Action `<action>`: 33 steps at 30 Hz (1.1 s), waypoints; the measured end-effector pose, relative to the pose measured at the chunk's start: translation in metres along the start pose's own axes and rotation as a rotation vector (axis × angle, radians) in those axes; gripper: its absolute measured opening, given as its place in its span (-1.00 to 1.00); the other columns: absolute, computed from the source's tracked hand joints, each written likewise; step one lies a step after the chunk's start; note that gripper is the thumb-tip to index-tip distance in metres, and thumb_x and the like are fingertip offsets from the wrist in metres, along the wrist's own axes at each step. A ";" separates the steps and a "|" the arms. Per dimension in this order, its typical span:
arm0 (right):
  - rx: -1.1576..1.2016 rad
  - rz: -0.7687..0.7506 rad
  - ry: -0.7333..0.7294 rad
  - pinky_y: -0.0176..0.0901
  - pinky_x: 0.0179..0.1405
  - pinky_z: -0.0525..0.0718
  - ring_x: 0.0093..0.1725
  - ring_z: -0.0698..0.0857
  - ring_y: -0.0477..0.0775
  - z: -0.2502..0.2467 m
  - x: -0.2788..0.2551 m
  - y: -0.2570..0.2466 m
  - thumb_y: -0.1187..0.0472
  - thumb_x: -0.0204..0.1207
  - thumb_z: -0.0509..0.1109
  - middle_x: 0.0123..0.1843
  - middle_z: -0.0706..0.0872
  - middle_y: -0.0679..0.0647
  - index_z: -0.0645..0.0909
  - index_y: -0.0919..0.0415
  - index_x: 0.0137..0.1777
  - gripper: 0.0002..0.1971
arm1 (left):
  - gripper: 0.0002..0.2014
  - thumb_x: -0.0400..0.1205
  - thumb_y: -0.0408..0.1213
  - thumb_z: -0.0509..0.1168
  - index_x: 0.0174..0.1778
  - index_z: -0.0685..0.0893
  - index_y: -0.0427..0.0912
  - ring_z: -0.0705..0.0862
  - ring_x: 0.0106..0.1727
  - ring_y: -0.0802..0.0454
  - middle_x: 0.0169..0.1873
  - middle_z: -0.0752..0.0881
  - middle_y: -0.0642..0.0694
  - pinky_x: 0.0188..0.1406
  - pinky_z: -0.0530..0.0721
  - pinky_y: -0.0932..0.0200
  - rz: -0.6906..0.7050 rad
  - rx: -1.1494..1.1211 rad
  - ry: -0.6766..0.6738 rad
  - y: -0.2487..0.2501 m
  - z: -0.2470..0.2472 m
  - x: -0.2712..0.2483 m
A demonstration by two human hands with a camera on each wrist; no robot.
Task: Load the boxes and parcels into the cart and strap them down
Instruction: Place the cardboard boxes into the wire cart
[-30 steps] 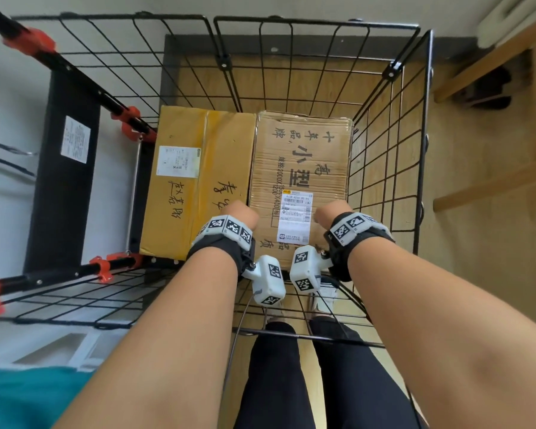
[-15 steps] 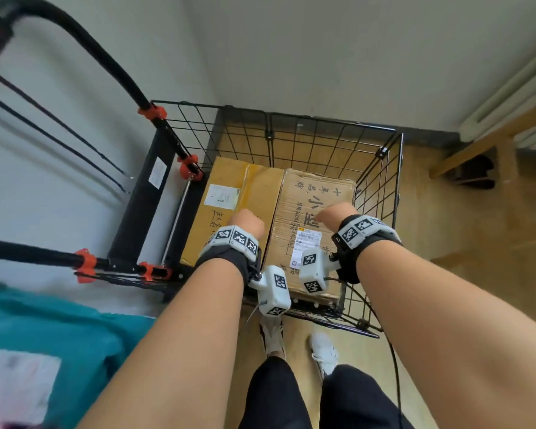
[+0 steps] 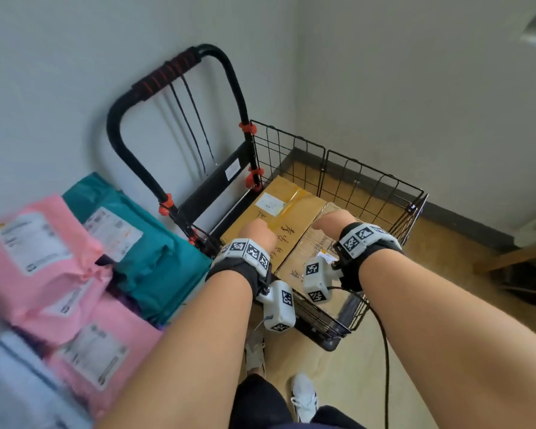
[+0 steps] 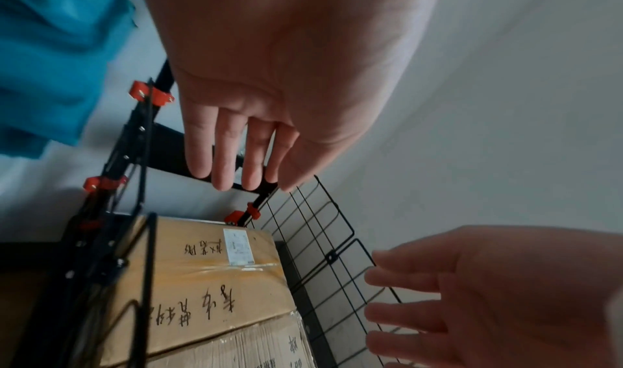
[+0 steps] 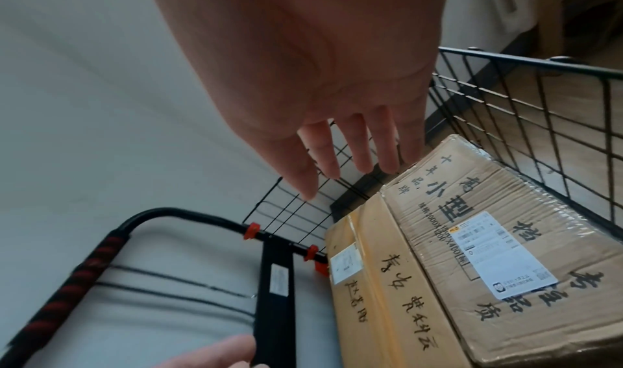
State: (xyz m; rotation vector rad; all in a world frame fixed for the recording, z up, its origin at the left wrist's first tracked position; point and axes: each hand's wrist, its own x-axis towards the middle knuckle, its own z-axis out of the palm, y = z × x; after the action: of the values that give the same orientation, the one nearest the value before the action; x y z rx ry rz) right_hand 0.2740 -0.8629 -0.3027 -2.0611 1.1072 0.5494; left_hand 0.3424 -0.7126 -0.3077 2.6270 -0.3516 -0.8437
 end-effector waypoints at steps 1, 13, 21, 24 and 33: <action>-0.024 -0.035 -0.002 -0.03 0.20 0.59 0.35 0.60 0.22 0.001 -0.013 -0.009 0.10 0.68 0.27 0.37 0.61 0.22 0.51 0.33 0.41 -0.60 | -0.62 0.70 -0.35 0.12 0.45 0.51 -0.18 0.57 0.37 -0.15 0.42 0.56 -0.16 0.26 0.53 0.07 -0.010 -0.015 0.028 -0.007 -0.006 -0.011; -0.256 -0.415 0.013 -0.01 0.35 0.58 0.40 0.56 0.23 0.073 -0.130 -0.121 0.24 0.65 0.28 0.44 0.54 0.23 0.37 0.27 0.54 -0.54 | -0.63 0.64 -0.42 0.13 0.34 0.62 -0.16 0.56 0.39 -0.17 0.37 0.61 -0.16 0.35 0.51 0.06 -0.164 -0.186 0.448 -0.134 -0.088 -0.131; -0.541 -0.740 -0.036 -0.13 0.17 0.62 0.44 0.55 0.23 0.170 -0.217 -0.188 0.24 0.67 0.23 0.49 0.52 0.23 0.38 0.25 0.55 -0.56 | -0.60 0.64 -0.40 0.13 0.37 0.62 -0.08 0.56 0.39 -0.15 0.38 0.61 -0.12 0.36 0.47 0.10 -0.301 -0.362 0.613 -0.262 -0.115 -0.208; -0.526 -0.721 -0.128 -0.23 -0.07 0.59 0.40 0.58 0.22 0.215 -0.258 -0.203 0.22 0.67 0.23 0.44 0.56 0.25 0.47 0.29 0.48 -0.60 | -0.64 0.61 -0.42 0.13 0.26 0.68 -0.16 0.61 0.31 -0.20 0.27 0.67 -0.19 0.25 0.54 0.09 -0.362 -0.357 0.661 -0.316 -0.116 -0.242; -0.162 -0.753 -0.255 -0.07 0.19 0.65 0.12 0.62 0.10 0.338 -0.334 -0.231 0.23 0.64 0.27 0.05 0.56 0.10 0.54 0.29 0.42 -0.63 | -0.60 0.68 -0.38 0.10 0.42 0.56 -0.07 0.56 0.39 -0.17 0.42 0.56 -0.12 0.35 0.49 0.05 -0.570 -0.475 0.721 -0.460 -0.114 -0.329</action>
State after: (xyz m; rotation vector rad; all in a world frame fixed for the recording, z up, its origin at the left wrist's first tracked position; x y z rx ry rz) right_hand 0.2776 -0.3418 -0.2133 -2.2625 0.1014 0.4977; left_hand 0.2075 -0.1552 -0.2406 2.3661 0.7183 -0.0423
